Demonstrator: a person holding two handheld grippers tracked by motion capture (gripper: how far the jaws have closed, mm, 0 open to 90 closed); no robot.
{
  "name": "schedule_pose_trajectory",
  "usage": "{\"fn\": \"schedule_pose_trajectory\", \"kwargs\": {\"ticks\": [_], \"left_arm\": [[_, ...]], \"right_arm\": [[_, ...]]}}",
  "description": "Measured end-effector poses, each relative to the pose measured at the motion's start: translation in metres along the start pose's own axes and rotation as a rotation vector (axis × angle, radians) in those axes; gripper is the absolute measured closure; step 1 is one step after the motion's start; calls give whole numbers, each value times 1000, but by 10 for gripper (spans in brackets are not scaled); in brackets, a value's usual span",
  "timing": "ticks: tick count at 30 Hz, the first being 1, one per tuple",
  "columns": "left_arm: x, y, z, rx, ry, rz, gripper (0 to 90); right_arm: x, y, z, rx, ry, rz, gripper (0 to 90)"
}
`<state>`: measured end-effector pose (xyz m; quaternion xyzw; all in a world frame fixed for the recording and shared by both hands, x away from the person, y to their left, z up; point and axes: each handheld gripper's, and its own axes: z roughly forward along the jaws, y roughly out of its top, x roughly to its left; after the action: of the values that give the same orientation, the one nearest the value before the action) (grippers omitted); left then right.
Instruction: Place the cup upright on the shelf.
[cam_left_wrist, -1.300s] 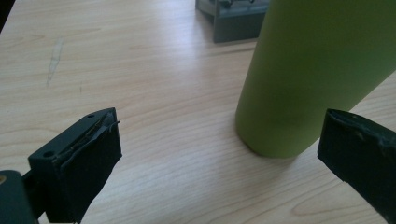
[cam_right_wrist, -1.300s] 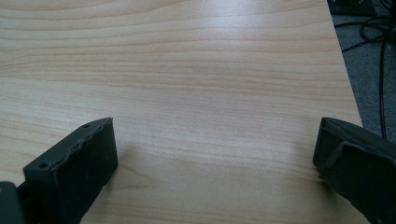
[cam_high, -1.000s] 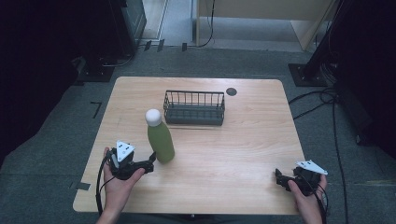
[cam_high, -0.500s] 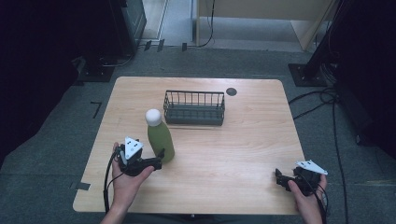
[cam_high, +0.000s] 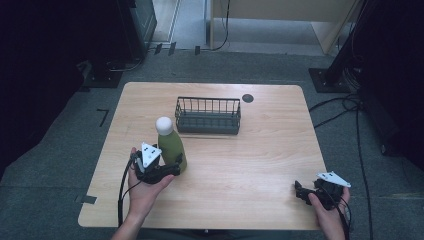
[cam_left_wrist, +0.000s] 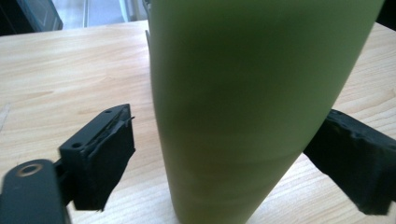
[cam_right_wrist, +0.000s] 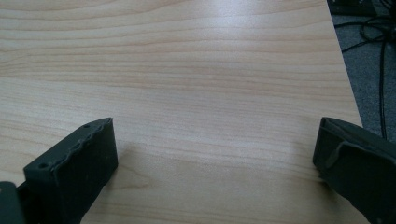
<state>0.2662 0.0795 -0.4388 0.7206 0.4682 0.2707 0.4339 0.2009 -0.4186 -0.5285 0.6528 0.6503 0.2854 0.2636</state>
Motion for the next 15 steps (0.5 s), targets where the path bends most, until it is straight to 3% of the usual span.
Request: {"fn": "schedule_pose_trajectory", "kwargs": {"ticks": [15], "left_arm": [[-5, 2, 8, -53, 6, 6, 206]], "right_arm": [[0, 0, 0, 0, 0, 0, 0]]}}
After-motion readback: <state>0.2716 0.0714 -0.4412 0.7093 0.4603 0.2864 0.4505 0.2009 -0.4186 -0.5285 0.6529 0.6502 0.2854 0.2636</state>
